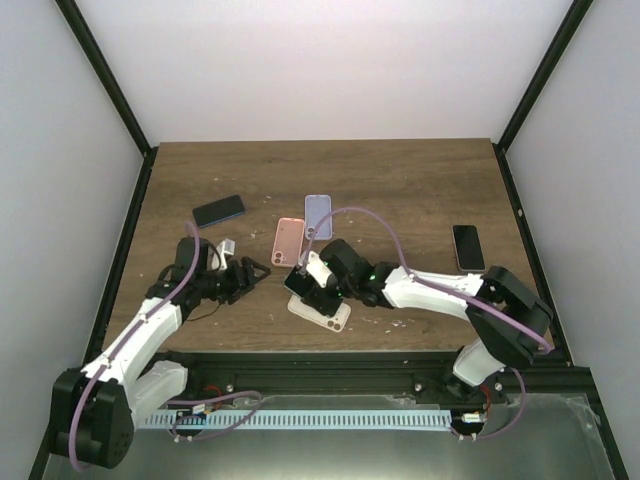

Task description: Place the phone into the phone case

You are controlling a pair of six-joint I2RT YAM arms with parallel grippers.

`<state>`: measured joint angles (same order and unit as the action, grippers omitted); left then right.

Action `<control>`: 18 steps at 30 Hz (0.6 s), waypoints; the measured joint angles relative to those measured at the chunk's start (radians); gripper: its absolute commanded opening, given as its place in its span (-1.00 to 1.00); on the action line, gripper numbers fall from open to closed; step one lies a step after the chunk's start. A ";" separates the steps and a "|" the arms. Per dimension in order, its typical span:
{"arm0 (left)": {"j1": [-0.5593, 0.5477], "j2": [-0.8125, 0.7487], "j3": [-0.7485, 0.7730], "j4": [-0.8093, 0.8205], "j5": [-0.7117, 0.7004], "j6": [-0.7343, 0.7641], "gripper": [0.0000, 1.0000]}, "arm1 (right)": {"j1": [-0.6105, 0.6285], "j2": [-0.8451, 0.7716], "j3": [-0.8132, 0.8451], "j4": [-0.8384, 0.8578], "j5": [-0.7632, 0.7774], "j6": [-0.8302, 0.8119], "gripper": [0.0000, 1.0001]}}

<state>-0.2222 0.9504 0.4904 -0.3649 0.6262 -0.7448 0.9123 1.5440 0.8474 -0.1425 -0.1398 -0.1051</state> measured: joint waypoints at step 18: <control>0.000 0.105 -0.057 0.174 0.117 -0.052 0.21 | 0.061 0.035 -0.070 0.061 0.022 0.035 0.14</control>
<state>-0.2222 1.0554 0.4335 -0.1909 0.7437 -0.7971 0.9730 1.5795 0.7776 -0.0811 -0.1177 -0.0704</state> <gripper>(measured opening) 0.629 0.768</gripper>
